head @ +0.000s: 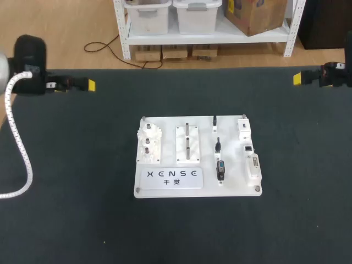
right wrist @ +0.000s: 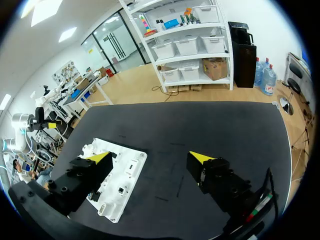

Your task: Insert the Ethernet cable into its matching sockets.

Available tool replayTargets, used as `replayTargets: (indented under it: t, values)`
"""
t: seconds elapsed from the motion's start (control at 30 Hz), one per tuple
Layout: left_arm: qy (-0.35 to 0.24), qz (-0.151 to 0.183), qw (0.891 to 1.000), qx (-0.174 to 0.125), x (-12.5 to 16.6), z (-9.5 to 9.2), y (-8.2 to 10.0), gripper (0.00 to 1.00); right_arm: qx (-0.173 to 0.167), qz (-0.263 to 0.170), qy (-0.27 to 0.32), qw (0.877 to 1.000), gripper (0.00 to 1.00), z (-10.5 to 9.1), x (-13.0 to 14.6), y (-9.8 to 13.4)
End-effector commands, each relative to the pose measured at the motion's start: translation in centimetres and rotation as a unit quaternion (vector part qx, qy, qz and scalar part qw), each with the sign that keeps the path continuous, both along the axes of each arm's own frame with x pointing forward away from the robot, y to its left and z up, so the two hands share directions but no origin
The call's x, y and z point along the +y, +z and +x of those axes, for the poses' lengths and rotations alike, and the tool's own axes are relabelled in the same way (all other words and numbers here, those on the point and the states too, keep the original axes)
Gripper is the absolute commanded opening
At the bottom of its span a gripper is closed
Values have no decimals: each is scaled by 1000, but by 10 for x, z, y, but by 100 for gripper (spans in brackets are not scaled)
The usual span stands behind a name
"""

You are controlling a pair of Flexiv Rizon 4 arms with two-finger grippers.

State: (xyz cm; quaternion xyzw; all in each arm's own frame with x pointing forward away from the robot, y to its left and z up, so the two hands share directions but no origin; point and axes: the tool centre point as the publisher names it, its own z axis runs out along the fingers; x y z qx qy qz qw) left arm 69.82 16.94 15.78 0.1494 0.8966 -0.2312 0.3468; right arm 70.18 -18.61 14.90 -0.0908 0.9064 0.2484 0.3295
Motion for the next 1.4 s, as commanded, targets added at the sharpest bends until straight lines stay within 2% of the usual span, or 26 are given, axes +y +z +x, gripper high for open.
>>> replayTargets:
  t: [0.03,0.13,0.2,0.33,0.43,0.63,0.73,0.97,1.07,1.4]
  values:
    - [-86,7,994,-73,-24,4,1,100,0,-1,-1,1000,100,-1,0,0]
    - [-151,6,981,-124,-44,0,2,100,0,-1,-1,1000,100,-1,0,0]
    - [-191,4,970,-148,-56,-2,0,100,0,-1,-1,1000,100,-1,0,0]
    - [-264,-13,941,-209,-81,-11,-6,100,0,-1,-1,1000,100,-1,0,0]
    - [-307,-17,920,-243,-96,-18,-11,100,0,-1,-1,1000,100,-1,0,0]
    - [-378,-17,880,-286,-123,-33,-19,100,0,-1,-1,1000,100,-1,0,0]
    - [-402,-23,866,-295,-129,-39,-23,100,0,-1,-1,1000,100,-1,0,0]
    - [-438,-30,849,-294,-147,-62,-30,100,0,-1,-1,1000,100,-1,0,0]
    - [-451,-31,845,-288,-152,-70,-35,100,0,-1,-1,1000,100,-1,0,0]
    - [-454,-35,852,-258,-156,-79,-57,100,0,-1,-1,1000,100,-1,0,0]
